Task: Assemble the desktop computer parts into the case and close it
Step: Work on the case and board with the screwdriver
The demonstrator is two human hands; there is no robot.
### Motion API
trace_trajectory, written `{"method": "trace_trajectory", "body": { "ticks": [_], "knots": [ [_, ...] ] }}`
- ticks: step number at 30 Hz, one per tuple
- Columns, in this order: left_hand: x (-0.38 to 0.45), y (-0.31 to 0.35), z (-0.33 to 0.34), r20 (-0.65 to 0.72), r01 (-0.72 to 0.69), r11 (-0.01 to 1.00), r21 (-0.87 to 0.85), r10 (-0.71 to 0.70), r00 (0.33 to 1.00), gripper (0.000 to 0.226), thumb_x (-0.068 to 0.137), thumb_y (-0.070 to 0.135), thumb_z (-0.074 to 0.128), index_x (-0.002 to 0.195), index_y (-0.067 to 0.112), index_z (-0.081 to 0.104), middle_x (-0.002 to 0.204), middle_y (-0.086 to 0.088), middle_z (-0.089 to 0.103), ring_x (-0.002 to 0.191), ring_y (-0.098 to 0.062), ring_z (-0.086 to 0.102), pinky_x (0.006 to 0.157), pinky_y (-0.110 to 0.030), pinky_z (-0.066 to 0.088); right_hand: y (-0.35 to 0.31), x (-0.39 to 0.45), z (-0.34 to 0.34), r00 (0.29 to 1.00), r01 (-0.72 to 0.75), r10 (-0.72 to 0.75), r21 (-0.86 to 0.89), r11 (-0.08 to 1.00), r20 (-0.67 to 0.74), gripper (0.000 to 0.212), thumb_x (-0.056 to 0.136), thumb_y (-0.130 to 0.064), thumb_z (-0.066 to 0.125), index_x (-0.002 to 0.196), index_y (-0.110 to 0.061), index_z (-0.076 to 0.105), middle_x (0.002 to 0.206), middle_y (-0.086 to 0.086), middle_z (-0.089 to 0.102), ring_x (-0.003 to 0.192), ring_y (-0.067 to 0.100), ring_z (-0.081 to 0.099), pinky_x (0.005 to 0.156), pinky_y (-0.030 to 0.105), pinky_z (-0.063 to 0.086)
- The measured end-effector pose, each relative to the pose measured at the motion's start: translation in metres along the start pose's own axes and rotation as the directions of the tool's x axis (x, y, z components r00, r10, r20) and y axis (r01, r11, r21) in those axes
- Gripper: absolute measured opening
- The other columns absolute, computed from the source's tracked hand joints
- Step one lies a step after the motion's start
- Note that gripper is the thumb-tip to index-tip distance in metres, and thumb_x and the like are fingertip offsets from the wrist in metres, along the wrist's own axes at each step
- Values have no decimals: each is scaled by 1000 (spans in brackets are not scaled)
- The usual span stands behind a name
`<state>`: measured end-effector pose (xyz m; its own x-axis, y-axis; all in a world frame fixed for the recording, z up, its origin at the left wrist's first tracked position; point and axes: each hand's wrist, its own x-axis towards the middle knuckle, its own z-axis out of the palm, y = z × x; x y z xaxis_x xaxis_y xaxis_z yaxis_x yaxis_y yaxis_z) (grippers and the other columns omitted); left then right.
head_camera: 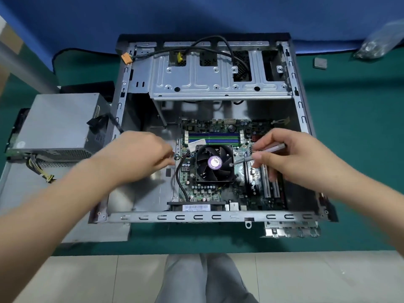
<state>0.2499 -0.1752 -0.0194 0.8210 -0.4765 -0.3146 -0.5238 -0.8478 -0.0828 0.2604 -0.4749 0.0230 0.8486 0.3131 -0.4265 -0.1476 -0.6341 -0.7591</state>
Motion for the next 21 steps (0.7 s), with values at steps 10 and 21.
{"method": "trace_trajectory", "body": {
  "ticks": [10, 21],
  "knots": [
    [-8, -10, -4, -67, -5, 998, -58, 1, 998, 48, 93, 53, 33, 54, 25, 31, 50, 6, 38, 51, -14, 41, 50, -28, 31, -2, 17, 5, 886, 348, 57, -741, 574, 460, 15, 82, -17, 59, 73, -23, 48, 72, -8, 53, 64, 3, 47, 54, 25, 41],
    [-9, -11, -3, -152, 17, 990, -141, -39, 988, 46, 88, 44, 44, 49, 22, 32, 45, 4, 41, 45, -18, 42, 45, -25, 29, 23, 24, 26, 792, 466, 189, -775, 427, 581, 5, 82, -11, 56, 86, -7, 57, 78, 5, 51, 63, 21, 43, 45, 28, 27]
  ]
}}
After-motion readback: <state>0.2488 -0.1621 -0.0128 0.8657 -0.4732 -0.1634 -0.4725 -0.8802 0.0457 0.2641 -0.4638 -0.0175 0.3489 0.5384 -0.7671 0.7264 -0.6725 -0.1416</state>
